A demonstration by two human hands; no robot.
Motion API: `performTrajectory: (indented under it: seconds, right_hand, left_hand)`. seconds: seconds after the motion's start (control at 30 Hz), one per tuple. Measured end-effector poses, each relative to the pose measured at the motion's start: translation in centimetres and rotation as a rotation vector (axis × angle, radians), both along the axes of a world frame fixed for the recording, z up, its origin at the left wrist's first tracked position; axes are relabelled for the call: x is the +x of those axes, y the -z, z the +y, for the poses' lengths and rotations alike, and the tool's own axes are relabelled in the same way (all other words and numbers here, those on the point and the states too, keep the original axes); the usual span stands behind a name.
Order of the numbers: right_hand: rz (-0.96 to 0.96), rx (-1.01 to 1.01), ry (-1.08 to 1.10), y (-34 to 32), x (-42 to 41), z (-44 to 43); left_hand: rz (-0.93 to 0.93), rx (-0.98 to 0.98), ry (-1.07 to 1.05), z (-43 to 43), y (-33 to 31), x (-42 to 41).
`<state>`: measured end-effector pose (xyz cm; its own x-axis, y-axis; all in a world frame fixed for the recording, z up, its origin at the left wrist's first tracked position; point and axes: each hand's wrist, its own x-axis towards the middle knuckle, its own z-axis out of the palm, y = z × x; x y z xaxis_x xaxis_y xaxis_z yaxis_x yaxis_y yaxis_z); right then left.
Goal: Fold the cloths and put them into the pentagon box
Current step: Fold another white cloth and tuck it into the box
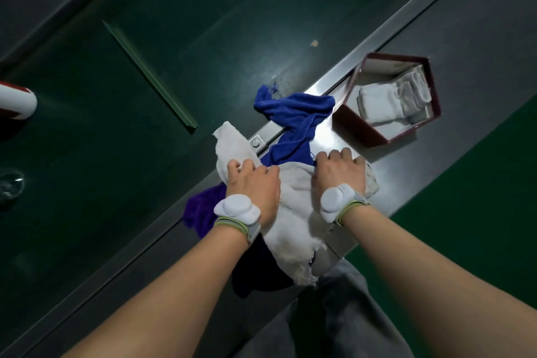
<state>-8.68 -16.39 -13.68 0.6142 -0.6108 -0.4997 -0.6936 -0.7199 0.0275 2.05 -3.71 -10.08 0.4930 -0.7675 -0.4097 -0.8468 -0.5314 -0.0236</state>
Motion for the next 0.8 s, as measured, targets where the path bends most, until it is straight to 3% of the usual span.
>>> performTrajectory:
  seconds: [0.07, 0.13, 0.2, 0.27, 0.33, 0.43, 0.63, 0.8]
  right_hand:
    - [-0.006, -0.005, -0.01, -1.0, -0.2, -0.2]
    - [-0.138, 0.175, -0.037, -3.0, -0.5, -0.2]
    - [-0.227, 0.399, -0.111, -5.8, -0.8, 0.4]
    - [-0.269, 0.463, -0.192, -8.9, -1.0, 1.5]
    - [-0.374, 0.426, -0.178, -11.6, -1.2, 2.2]
    - [-0.578, 0.319, -0.021, -15.2, -1.3, 3.0]
    - [-0.716, 0.072, 0.151, -20.6, 0.1, 3.7]
    - [-0.812, 0.083, 0.298, -24.4, 1.2, 3.7]
  left_hand:
    - [-0.025, 0.003, -0.058, 0.6, -0.5, 0.1]
    - [-0.009, -0.003, -0.07, 1.0, -0.7, 0.2]
    - [0.105, -0.049, -0.01, 1.1, -1.3, 0.3]
    - [0.265, -0.17, 0.108, 0.9, -2.3, 0.3]
    - [0.321, -0.259, 0.222, 1.1, -3.7, 0.8]
    - [0.263, -0.353, 0.264, 2.5, -6.3, 2.4]
    - [0.118, -0.348, 0.278, 6.2, -12.8, 7.5]
    - [-0.006, -0.368, 0.277, 8.4, -16.6, 11.5]
